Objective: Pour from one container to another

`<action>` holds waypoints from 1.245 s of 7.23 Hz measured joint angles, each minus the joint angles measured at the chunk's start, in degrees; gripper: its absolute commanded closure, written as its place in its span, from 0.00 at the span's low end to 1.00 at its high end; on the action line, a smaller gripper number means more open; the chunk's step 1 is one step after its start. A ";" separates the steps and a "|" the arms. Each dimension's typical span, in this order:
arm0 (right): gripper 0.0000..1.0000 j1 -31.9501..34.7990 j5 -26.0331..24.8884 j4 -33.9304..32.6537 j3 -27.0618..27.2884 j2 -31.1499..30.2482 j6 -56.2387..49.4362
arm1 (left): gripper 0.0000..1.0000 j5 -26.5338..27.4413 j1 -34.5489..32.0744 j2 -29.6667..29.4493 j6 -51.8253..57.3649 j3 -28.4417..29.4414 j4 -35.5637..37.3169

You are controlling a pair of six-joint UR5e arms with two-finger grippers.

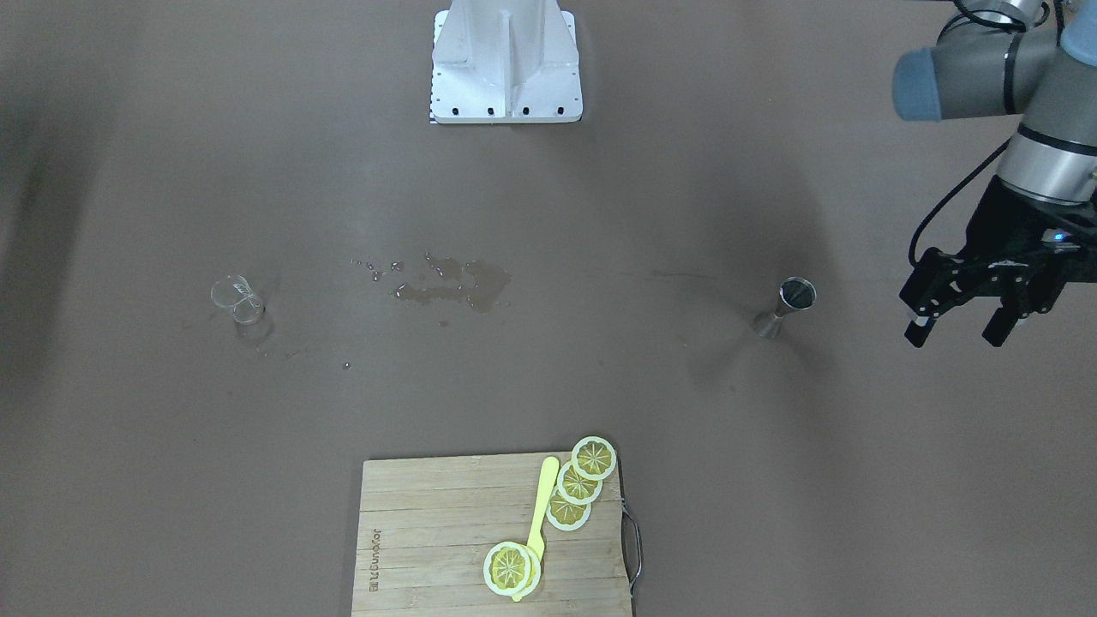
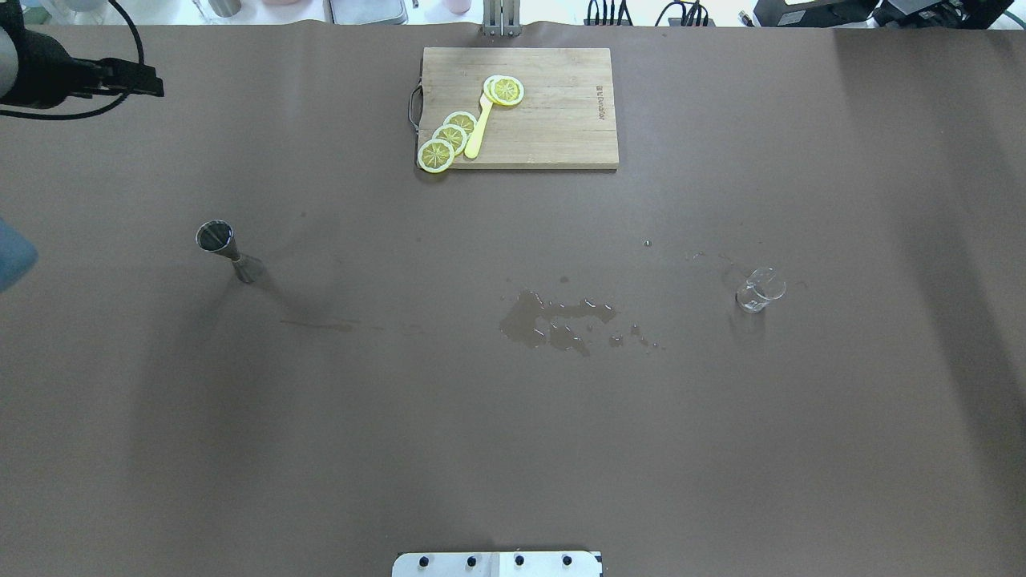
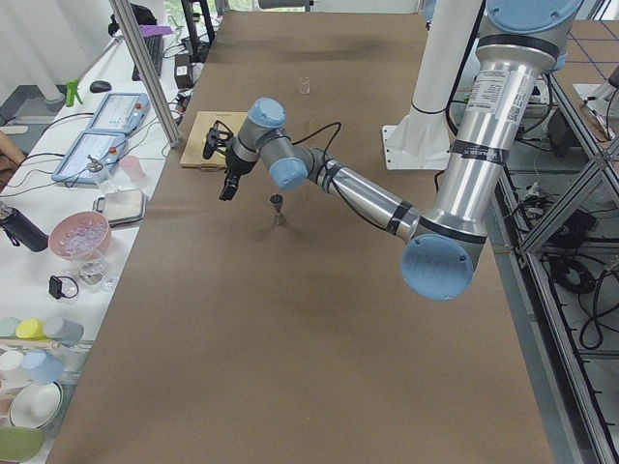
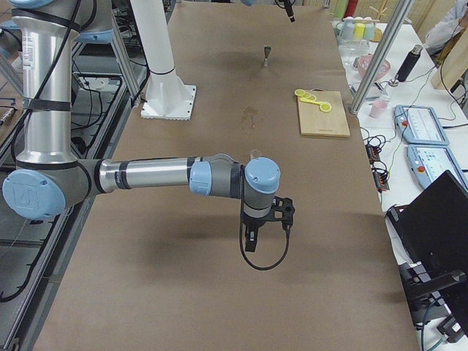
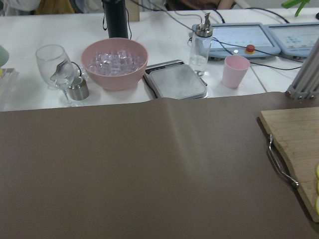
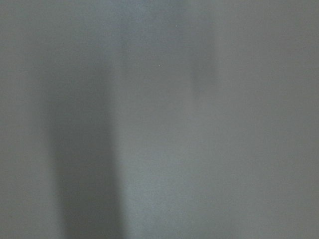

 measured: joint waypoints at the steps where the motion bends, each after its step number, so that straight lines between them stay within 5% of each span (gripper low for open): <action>1: 0.00 0.00 0.00 0.00 0.00 -0.08 -0.03 | 0.02 -4.38 -3.14 -0.04 0.00 0.97 4.39; 4: 0.00 0.00 0.00 0.00 0.00 -0.24 -0.03 | 0.02 -12.80 -9.77 0.95 5.32 4.94 13.31; 9: 0.00 0.00 0.00 -0.01 -0.18 -0.23 -0.05 | 0.02 -15.30 -17.48 10.53 42.53 8.61 16.12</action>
